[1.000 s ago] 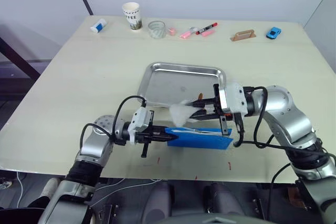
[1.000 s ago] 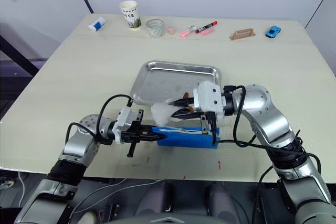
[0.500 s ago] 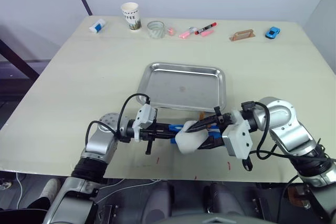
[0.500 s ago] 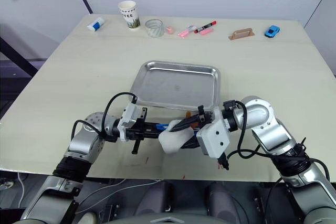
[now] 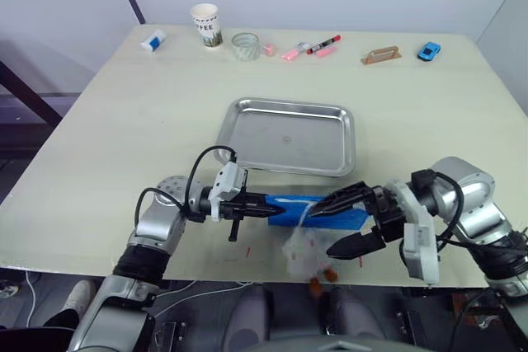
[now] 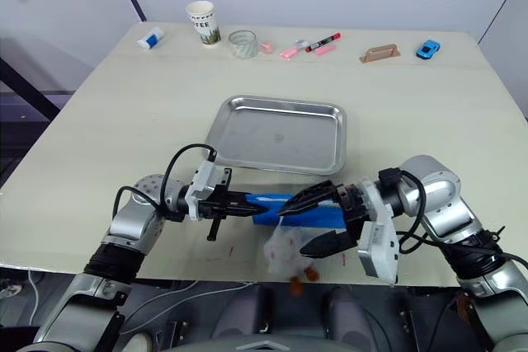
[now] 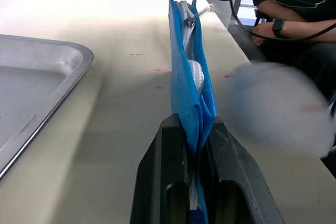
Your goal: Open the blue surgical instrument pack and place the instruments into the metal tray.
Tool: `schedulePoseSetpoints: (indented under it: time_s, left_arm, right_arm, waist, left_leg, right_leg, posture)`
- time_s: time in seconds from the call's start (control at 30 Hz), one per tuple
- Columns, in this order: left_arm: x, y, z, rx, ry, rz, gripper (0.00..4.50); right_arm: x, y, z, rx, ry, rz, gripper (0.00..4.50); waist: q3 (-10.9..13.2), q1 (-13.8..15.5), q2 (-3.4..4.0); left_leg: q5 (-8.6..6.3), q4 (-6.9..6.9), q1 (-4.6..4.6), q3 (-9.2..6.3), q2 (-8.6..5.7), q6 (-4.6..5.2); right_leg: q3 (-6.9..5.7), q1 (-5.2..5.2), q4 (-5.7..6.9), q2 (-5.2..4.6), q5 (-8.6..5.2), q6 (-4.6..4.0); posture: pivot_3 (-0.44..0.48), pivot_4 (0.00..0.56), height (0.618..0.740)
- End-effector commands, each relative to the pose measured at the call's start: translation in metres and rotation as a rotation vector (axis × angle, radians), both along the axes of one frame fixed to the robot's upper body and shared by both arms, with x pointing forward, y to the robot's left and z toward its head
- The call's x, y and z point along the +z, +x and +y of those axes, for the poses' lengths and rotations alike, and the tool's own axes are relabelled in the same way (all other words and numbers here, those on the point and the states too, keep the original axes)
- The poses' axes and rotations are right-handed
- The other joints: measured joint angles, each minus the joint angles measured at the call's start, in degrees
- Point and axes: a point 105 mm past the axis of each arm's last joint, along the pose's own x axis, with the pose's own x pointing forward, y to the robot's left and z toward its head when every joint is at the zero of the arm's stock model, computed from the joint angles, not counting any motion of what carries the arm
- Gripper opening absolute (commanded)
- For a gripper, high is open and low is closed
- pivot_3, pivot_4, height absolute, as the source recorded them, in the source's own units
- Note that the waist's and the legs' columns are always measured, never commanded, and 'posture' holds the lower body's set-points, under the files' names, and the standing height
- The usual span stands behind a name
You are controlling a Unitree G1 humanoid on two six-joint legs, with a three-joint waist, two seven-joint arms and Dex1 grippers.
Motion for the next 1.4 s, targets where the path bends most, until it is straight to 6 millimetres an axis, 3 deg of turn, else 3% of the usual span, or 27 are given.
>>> schedulePoseSetpoints:
  time_s: [0.03, 0.37, 0.53, 0.7, 1.03, 1.17, 1.3, 1.4]
  left_arm:
    - [0.0, 0.004, 0.006, 0.024, 0.023, -0.012, 0.0]
    - [0.0, 0.002, 0.007, 0.019, 0.029, -0.014, 0.0]
    - [0.0, 0.002, 0.007, 0.014, 0.031, -0.015, 0.0]
    - [0.0, 0.003, 0.006, 0.013, 0.032, -0.017, 0.0]
    - [0.0, 0.003, 0.005, 0.013, 0.031, -0.02, 0.0]
    - [0.0, 0.003, 0.004, 0.014, 0.03, -0.021, 0.0]
    - [0.001, 0.003, 0.005, 0.015, 0.028, -0.019, 0.0]
    - [0.002, 0.003, 0.005, 0.02, 0.016, -0.014, 0.0]
  right_arm:
    - [0.012, -0.003, -0.013, -0.065, 0.066, 0.16, 4.48]
    - [0.03, 0.024, -0.05, -0.423, 0.278, 0.661, 4.48]
    - [0.003, 0.027, -0.062, -0.569, 0.19, 0.852, 4.48]
    - [-0.025, 0.03, -0.064, -0.667, 0.103, 0.9, 4.48]
    - [-0.043, 0.039, -0.053, -0.714, 0.079, 0.983, 4.48]
    - [-0.041, 0.04, -0.05, -0.693, 0.098, 1.0, 3.22]
    - [-0.046, 0.039, -0.049, -0.688, 0.074, 0.984, 1.27]
    - [-0.047, 0.039, -0.049, -0.686, 0.072, 0.98, 0.07]
  waist:
    - [0.0, 0.02, 0.0]
    - [0.0, -0.01, 0.0]
    - [0.0, -0.03, 0.0]
    - [0.0, -0.05, 0.0]
    - [0.0, -0.05, 0.0]
    - [0.0, -0.05, 0.0]
    - [0.0, -0.04, 0.0]
    - [0.0, -0.08, 0.0]
  left_leg:
    - [0.0, 0.0, 0.0, 0.0, 0.0, 0.0]
    - [0.0, -0.01, 0.02, 0.0, 0.01, 0.0]
    - [0.0, -0.01, 0.02, 0.0, 0.01, 0.0]
    - [0.0, -0.01, 0.02, 0.01, 0.0, 0.0]
    - [0.0, -0.01, 0.01, 0.0, 0.0, 0.0]
    - [0.0, -0.01, 0.01, 0.01, 0.0, 0.0]
    - [0.0, -0.01, 0.01, 0.0, 0.0, 0.0]
    - [0.0, -0.01, 0.01, 0.0, 0.0, 0.0]
  right_leg:
    - [0.0, 0.0, 0.0, 0.0, 0.0, 0.0]
    - [0.03, 0.01, 0.01, 0.03, 0.0, -0.01]
    - [0.03, 0.01, 0.0, 0.04, 0.0, -0.01]
    - [0.05, 0.01, 0.0, 0.04, 0.0, 0.0]
    - [0.04, 0.01, -0.01, 0.06, -0.01, 0.01]
    - [0.05, 0.01, -0.01, 0.06, -0.01, 0.01]
    - [0.04, 0.01, -0.01, 0.06, -0.01, 0.01]
    - [0.04, 0.01, -0.01, 0.06, -0.01, 0.01]
  posture:
    - [0.0, 0.15, 0.728]
    - [0.0, 0.15, 0.728]
    - [0.0, 0.15, 0.728]
    - [0.0, 0.15, 0.728]
    - [0.0, 0.15, 0.728]
    - [0.0, 0.15, 0.728]
    - [0.0, 0.15, 0.728]
    - [0.0, 0.15, 0.728]
